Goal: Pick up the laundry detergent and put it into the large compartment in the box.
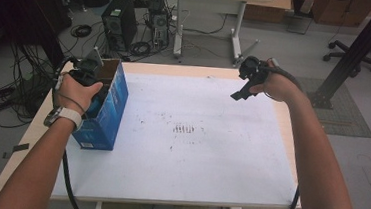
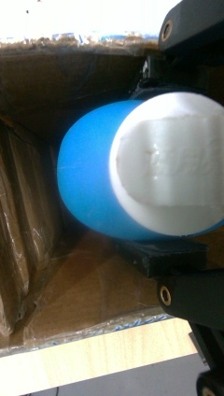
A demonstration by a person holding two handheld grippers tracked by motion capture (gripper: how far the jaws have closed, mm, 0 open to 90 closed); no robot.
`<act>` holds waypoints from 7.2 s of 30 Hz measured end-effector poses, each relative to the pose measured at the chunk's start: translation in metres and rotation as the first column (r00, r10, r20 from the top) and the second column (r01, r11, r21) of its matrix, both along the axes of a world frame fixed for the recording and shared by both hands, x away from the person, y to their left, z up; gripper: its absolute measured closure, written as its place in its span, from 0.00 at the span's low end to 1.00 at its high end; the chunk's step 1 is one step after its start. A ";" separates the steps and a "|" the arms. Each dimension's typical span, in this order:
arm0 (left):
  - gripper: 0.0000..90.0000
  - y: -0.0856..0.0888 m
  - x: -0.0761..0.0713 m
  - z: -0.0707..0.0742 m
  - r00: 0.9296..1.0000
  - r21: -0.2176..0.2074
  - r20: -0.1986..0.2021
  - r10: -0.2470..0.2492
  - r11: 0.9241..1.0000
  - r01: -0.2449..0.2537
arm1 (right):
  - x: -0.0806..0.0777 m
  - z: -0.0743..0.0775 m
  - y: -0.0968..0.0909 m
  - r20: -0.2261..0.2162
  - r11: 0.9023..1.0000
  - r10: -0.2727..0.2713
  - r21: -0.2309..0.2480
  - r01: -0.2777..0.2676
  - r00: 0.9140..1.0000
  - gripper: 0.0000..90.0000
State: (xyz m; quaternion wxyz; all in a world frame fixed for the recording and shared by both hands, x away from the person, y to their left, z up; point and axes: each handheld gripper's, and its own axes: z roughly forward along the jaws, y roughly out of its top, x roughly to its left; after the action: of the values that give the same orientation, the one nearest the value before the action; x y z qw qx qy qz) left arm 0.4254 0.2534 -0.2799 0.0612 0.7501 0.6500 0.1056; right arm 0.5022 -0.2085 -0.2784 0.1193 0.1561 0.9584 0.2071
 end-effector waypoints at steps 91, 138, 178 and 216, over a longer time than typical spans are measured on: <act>0.15 -0.003 -0.012 0.033 0.998 0.042 0.044 -0.048 0.998 0.046 | -0.012 0.004 -0.010 0.008 1.000 -0.010 0.027 0.010 1.000 0.11; 0.12 -0.064 -0.047 0.109 0.952 0.061 0.105 -0.287 0.957 0.282 | -0.023 0.015 -0.015 0.021 0.999 -0.007 0.048 0.006 1.000 0.11; 0.12 -0.140 -0.069 0.117 0.801 0.028 0.095 -0.592 0.806 0.592 | -0.027 0.017 -0.020 0.024 0.999 -0.017 0.048 0.016 1.000 0.11; 0.10 -0.187 -0.099 0.106 0.610 0.000 0.092 -0.787 0.612 0.791 | -0.030 0.019 -0.021 0.034 0.998 -0.019 0.061 0.017 0.999 0.11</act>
State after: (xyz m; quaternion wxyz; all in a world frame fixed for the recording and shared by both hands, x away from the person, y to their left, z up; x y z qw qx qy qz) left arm 0.3268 0.0667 -0.1741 0.1433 0.9531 0.2526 0.0858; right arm 0.4722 -0.2299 -0.2591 0.1331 0.1647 0.9480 0.2375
